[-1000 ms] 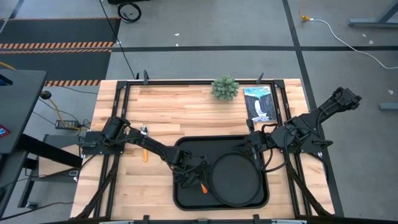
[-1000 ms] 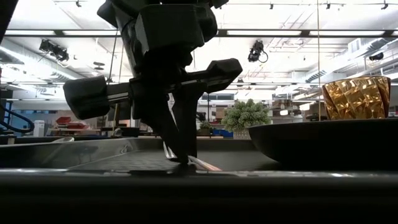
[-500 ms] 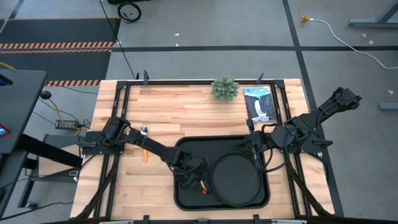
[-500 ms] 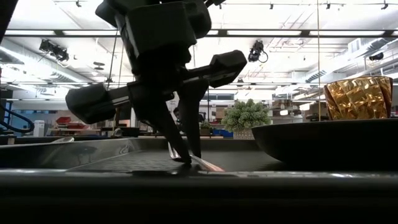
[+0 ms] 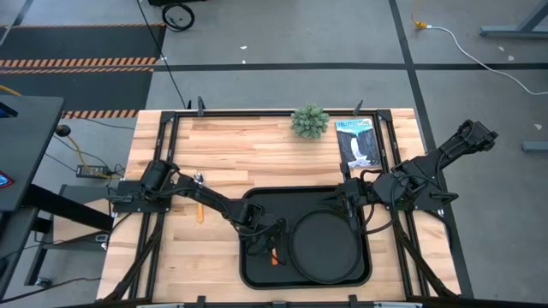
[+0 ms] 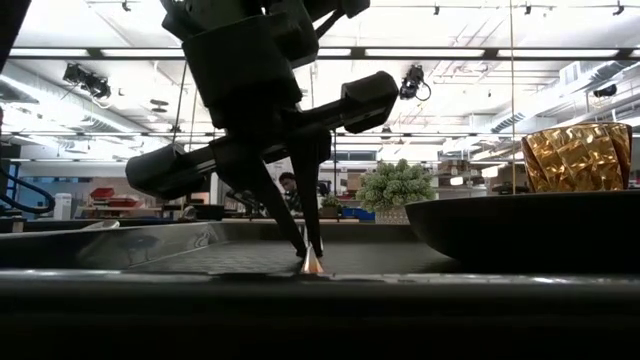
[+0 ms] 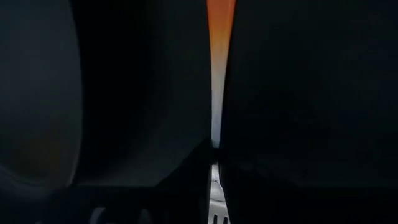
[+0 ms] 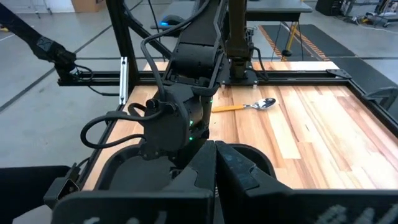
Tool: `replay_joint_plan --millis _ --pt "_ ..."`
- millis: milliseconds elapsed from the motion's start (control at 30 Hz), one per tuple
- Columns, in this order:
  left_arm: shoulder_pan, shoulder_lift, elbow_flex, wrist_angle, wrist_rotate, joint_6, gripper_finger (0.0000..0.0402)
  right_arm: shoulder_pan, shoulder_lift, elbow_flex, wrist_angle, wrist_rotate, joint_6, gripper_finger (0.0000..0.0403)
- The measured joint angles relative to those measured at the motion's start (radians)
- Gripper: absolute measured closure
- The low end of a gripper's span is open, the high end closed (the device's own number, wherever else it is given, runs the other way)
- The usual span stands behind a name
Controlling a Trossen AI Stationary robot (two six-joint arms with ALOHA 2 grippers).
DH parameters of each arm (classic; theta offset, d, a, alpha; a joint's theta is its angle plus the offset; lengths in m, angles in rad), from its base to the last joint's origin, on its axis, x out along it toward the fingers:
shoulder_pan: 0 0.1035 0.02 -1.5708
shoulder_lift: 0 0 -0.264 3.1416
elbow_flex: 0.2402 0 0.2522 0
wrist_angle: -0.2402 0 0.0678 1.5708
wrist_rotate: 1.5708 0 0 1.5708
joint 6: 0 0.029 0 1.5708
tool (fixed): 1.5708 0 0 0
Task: Pick and place plate/cup/fork/spoon on tray
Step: Put the orange fork to the left of the black plate on the black serving tray
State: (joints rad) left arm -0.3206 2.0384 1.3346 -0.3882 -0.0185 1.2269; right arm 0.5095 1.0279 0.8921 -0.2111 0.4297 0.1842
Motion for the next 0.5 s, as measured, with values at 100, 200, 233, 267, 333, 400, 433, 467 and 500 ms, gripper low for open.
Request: replay_joint_plan --millis 100,200,233,267,333,400,433,467,500 --pt "0.000 0.000 0.000 0.003 0.000 0.033 0.0368 0.000 0.000 0.000 0.000 0.000 0.001 0.0391" --pt "-0.001 -0.001 0.000 0.027 0.000 0.035 0.0372 0.000 0.000 0.000 0.000 0.000 0.001 0.0391" --pt "-0.001 -0.001 0.000 0.035 -0.001 0.035 0.0372 0.000 0.000 0.000 0.000 0.002 0.001 0.0391" --pt "-0.001 -0.002 0.000 0.043 -0.002 0.035 0.0372 0.000 0.000 0.000 0.000 0.008 0.001 0.0391" --pt "-0.001 -0.003 0.000 0.045 -0.006 0.034 0.0371 0.000 0.000 0.000 0.000 0.022 0.001 0.0391" --pt "-0.001 -0.003 0.000 0.044 -0.007 0.021 0.0364 0.000 0.000 0.000 0.000 0.023 0.001 0.0391" --pt "-0.001 -0.003 0.000 0.044 -0.007 0.017 0.0360 0.000 0.000 0.000 0.000 0.023 0.001 0.0391" --pt "-0.001 -0.003 0.000 0.044 -0.007 0.016 0.0355 0.000 0.000 0.000 0.000 0.023 0.001 0.0391" --pt "-0.001 -0.003 0.000 0.045 -0.007 0.016 0.0350 0.000 0.000 0.000 0.000 0.023 0.001 0.0391"
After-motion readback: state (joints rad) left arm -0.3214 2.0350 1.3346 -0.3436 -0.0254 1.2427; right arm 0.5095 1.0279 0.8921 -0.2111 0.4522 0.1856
